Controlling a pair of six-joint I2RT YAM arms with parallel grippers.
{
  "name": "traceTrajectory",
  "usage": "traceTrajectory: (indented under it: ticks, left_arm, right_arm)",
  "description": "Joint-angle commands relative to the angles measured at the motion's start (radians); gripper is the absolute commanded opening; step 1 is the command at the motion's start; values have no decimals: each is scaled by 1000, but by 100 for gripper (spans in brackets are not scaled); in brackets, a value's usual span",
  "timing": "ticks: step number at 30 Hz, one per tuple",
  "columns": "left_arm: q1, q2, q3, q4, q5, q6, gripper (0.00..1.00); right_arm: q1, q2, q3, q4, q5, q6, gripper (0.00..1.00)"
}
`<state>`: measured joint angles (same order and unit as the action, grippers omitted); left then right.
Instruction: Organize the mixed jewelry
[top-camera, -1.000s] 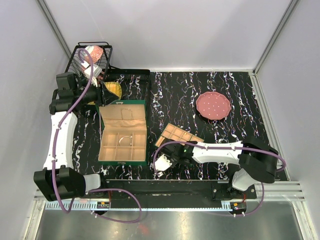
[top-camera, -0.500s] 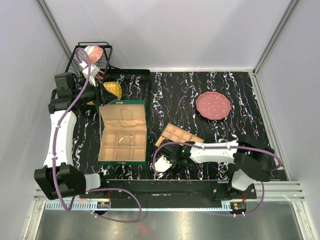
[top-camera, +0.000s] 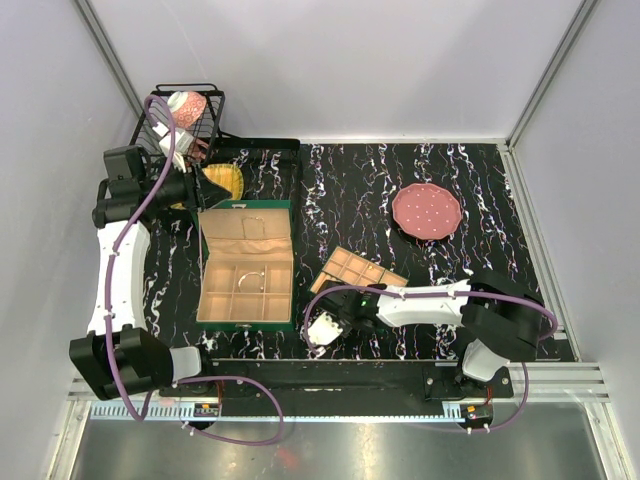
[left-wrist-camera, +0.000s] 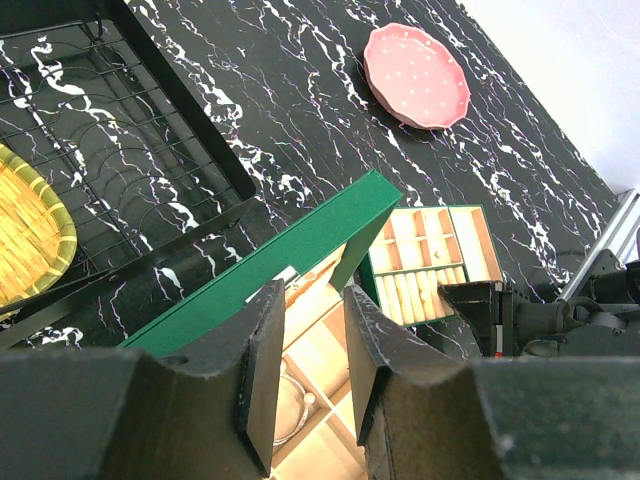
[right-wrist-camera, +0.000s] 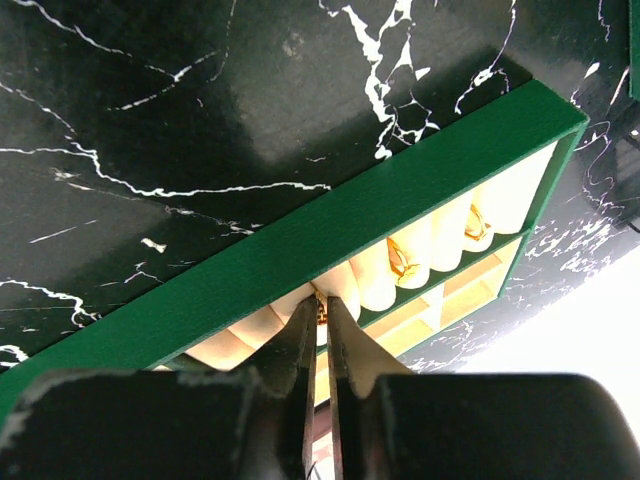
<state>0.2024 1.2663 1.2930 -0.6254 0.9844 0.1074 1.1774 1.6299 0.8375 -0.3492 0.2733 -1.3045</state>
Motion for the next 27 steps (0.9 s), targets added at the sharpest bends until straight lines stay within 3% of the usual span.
traceTrajectory:
  ticks: [1, 6, 13, 23, 27]
  left_arm:
    - [15, -2, 3, 50, 45, 6, 33]
    - [22, -2, 12, 50, 54, -2, 33]
    - [26, -12, 23, 44, 59, -8, 33]
    - [32, -45, 22, 29, 65, -2, 33]
    - [32, -58, 22, 27, 69, 0, 33]
  right_arm:
    - [10, 18, 5, 12, -33, -13, 13]
    - [10, -10, 58, -16, -10, 14, 18]
    - [8, -53, 121, -88, 0, 44, 32]
    - [5, -128, 146, -112, 50, 74, 33]
    - [-34, -160, 179, -126, 26, 184, 33]
